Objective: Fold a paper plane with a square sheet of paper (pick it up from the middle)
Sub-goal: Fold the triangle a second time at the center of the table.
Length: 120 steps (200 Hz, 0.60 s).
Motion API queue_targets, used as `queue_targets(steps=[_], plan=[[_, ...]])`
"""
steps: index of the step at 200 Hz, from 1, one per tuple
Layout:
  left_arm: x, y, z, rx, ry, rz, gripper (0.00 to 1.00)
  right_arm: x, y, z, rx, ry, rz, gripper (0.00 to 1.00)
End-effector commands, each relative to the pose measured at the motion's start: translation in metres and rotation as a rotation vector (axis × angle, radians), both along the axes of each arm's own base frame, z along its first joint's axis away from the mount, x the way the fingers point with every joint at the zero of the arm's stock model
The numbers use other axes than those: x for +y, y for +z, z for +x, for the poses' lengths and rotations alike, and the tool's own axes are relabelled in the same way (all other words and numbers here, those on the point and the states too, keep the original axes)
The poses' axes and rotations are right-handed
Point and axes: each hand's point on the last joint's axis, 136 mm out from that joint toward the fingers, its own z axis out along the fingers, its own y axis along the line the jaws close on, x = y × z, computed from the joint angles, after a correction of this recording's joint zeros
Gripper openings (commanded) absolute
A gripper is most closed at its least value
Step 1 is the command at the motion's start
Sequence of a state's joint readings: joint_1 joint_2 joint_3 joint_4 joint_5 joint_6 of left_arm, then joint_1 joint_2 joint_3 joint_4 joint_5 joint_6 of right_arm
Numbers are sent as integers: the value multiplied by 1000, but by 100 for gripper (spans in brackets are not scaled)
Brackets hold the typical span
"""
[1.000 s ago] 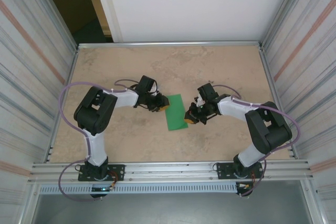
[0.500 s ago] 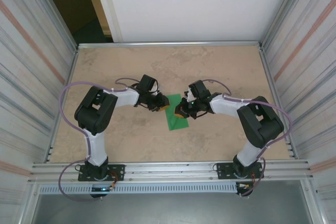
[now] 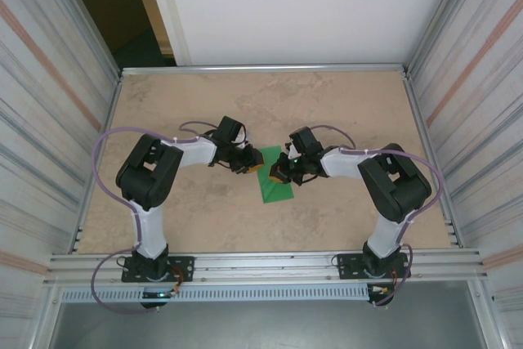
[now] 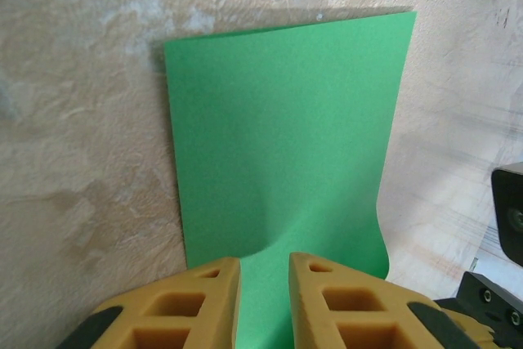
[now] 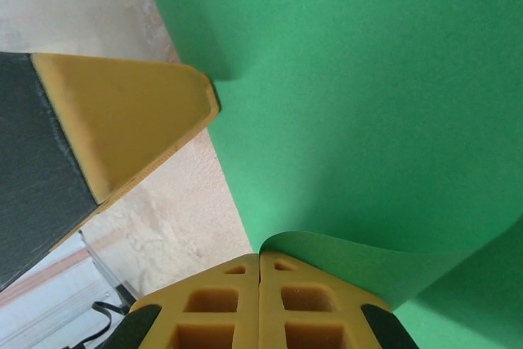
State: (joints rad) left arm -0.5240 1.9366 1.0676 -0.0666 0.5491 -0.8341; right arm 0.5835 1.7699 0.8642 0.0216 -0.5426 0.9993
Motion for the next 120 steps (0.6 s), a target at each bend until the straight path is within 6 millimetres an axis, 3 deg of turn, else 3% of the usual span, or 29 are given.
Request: queue_targets(steps=[1, 120], plan=[[12, -29, -16, 73, 0, 85, 24, 6, -1, 7, -5, -14, -2, 0], [11, -28, -17, 78, -1, 82, 24, 12, -7, 3, 7, 22, 2, 0]])
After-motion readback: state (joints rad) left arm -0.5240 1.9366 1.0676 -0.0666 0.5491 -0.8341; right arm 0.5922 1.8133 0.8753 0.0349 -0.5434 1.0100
